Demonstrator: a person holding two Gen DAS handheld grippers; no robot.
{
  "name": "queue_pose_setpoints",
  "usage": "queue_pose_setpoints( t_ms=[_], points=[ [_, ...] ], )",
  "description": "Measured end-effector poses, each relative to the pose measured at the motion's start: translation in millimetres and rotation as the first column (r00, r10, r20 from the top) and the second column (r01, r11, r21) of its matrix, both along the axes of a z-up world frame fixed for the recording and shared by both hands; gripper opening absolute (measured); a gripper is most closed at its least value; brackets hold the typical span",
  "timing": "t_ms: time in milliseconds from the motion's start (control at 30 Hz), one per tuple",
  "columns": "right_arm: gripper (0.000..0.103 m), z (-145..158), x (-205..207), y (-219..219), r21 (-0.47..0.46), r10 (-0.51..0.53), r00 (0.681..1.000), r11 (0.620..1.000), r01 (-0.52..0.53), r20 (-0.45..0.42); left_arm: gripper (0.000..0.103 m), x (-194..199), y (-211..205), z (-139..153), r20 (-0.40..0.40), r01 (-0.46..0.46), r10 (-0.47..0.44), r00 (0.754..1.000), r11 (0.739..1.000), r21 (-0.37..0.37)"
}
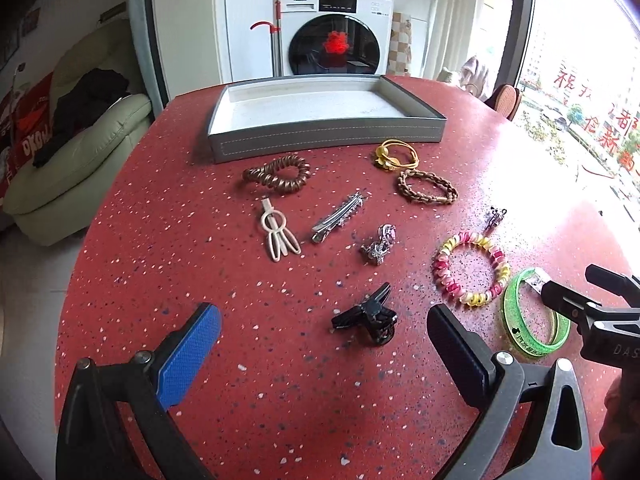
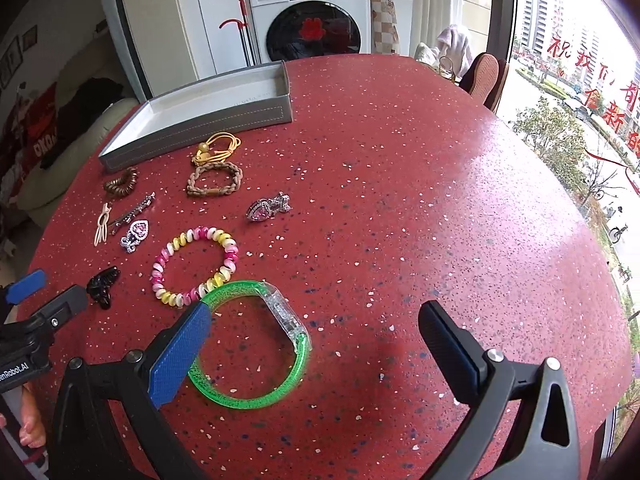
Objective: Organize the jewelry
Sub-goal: 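Grasp the black claw clip with the left gripper while the right grasps the green bangle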
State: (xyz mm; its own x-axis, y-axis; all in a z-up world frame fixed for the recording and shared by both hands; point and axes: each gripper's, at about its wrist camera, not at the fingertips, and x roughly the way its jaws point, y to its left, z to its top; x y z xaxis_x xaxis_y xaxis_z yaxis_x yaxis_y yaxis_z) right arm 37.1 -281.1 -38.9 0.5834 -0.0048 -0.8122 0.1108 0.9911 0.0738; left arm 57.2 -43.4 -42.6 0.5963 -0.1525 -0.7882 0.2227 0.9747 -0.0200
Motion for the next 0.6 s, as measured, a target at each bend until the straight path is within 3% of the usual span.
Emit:
queue_pose_setpoints(
  t_ms=[133, 267, 300, 367, 467, 533, 600],
  points=[
    [0.102, -8, 4, 2, -0.022, 0.038, 0.998, 0.999, -0.039, -0.047, 0.102, 7, -11, -7, -0.015, 0.043, -0.043, 0.999, 0.999, 0.025],
    [0.091, -14, 5, 8, -0.052, 0.056, 0.996, 0.997, -0.059, -0.067, 0.078, 9, -19, -15, -0.035, 0.079, -0.078, 0.996, 0.996, 0.048],
    [0.088, -15, 6, 10, -0.065, 0.060, 0.996, 0.996, -0.064, -0.069, 0.076, 9, -20, -15, -0.039, 0.086, -0.084, 0.996, 0.995, 0.042],
    [0.078, -13, 6, 12, -0.067, 0.073, 0.995, 0.995, -0.077, -0.065, 0.055, 7, -21, -13, -0.030, 0.104, -0.103, 0.994, 0.994, 0.029],
    [0.055, -10, 7, 15, -0.070, 0.087, 0.994, 0.993, -0.092, -0.066, 0.055, 5, -23, -12, -0.017, 0.117, -0.116, 0.993, 0.992, 0.039],
    [0.021, -8, 7, 16, -0.068, 0.097, 0.993, 0.993, -0.102, -0.065, 0.055, 2, -21, -12, -0.019, 0.126, -0.125, 0.992, 0.992, 0.021],
    [0.011, -7, 6, 16, -0.064, 0.096, 0.993, 0.993, -0.100, -0.068, 0.055, 2, -18, -12, -0.021, 0.126, -0.125, 0.992, 0.992, 0.004]
  ],
)
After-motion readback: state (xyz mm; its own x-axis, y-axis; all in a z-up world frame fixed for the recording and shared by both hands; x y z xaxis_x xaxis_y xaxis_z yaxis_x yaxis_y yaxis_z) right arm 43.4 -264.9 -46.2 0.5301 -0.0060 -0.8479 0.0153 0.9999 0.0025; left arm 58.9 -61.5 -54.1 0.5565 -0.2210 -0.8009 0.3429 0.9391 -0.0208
